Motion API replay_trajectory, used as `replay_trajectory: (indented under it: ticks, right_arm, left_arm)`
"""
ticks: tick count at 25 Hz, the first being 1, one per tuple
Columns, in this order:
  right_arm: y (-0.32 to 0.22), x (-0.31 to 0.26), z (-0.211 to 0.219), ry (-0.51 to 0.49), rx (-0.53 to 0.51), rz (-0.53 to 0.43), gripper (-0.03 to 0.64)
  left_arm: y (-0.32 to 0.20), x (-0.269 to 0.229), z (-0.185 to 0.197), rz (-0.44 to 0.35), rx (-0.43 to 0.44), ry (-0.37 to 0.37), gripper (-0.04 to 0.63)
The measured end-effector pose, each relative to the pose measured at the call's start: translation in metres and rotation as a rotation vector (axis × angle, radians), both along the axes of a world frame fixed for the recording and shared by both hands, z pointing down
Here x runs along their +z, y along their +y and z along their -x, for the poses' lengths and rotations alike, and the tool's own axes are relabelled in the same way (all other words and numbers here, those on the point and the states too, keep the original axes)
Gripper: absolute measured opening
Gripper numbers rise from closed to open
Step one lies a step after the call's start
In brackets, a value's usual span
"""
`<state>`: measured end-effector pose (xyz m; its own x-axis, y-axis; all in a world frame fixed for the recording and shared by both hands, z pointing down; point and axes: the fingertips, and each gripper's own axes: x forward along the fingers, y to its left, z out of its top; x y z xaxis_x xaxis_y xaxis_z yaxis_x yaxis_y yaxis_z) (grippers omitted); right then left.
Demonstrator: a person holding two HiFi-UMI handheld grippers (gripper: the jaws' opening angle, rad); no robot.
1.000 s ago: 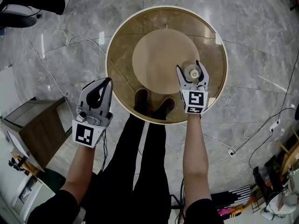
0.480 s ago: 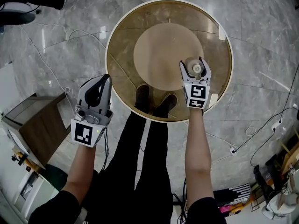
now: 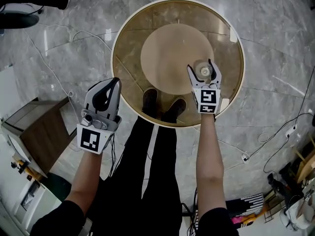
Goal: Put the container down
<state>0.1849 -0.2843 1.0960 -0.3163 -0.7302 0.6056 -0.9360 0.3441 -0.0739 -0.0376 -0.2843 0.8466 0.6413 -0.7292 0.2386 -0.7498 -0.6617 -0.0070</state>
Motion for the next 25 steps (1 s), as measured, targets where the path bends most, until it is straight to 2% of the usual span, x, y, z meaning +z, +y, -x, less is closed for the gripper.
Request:
replay_trajectory:
  ticks: [5, 11, 17, 22, 25]
  right_arm:
    - [0.005, -0.024, -0.005, -0.016, -0.001, -0.038, 0.345]
    - [0.01, -0.098, -0.006, -0.043, -0.008, -0.112, 0.345]
    - [0.002, -0.233, -0.005, -0.065, 0.023, -0.244, 0.345]
    - [-0.009, -0.367, -0.011, -0.087, 0.054, -0.347, 0.345]
    - [-0.029, -0.446, -0.017, -0.101, 0.073, -0.429, 0.344]
  left_arm:
    - [-0.004, -0.013, 0.002, -0.016, -0.004, -0.005, 0.025]
    - [-0.011, -0.048, 0.009, -0.039, -0.023, 0.014, 0.025]
    - [-0.021, -0.11, 0.0, -0.067, 0.015, 0.04, 0.025]
    - [-0.043, -0.209, -0.02, -0.139, 0.019, 0.103, 0.025]
    - [-0.062, -0.269, -0.033, -0.202, 0.039, 0.116, 0.025]
